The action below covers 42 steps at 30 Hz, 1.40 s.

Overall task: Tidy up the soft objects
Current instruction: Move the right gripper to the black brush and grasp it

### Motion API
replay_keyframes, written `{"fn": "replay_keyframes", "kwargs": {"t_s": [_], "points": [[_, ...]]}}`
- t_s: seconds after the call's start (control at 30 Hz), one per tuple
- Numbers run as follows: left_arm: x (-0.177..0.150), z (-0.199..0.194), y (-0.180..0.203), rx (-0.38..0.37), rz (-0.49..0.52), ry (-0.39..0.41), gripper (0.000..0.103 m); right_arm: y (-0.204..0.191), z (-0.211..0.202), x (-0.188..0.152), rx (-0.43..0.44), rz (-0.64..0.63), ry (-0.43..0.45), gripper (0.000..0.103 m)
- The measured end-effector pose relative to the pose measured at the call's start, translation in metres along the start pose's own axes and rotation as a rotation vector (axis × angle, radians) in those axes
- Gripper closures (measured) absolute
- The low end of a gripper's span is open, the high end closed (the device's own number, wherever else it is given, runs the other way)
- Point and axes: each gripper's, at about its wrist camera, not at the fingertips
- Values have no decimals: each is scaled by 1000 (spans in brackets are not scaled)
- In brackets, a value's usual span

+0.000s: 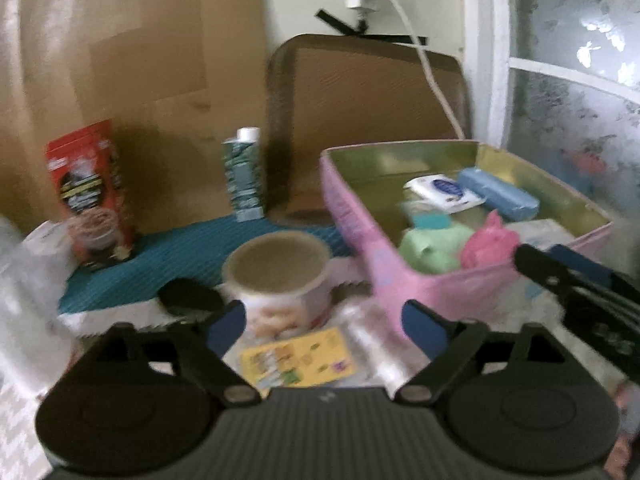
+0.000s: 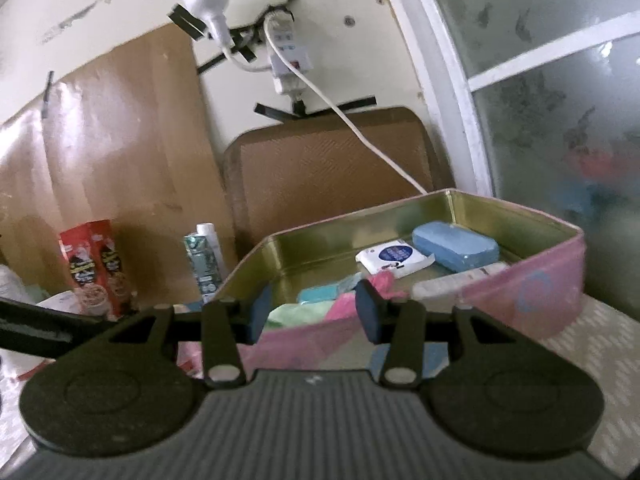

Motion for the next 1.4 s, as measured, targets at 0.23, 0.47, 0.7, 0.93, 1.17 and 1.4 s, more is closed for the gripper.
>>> {"fn": "replay_keyframes", "kwargs": {"t_s": [0.23,0.47,0.7,0.93,1.17,1.4], "points": [[-21,-2,-30,64,-51,-31,11,-34,-7,-16,88,-38,-89,52],[-38,-6,-66,144,-88,-31,7,-70,3,-29,154,-96,-179,51],[-52,-8,-101,177,-148,-39,6,-100,10,-35,178,-167,-220,50],[-67,-3,-132,212,-194,-41,5,-122,19,-40,189,-226,-258,49],[-80,3,-165,255,-266,-52,5,-145,30,-44,199,-287,-288,48],[-85,3,-179,185,-331,-47,5,-173,54,-32,234,-374,-291,48]]}}
Point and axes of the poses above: each gripper's, at about its wrist camera, not at the fingertips, and z roughly the way its jaws point, y to its right, x to its top, and after that the axes turned 8 degrees about -y, right-handed
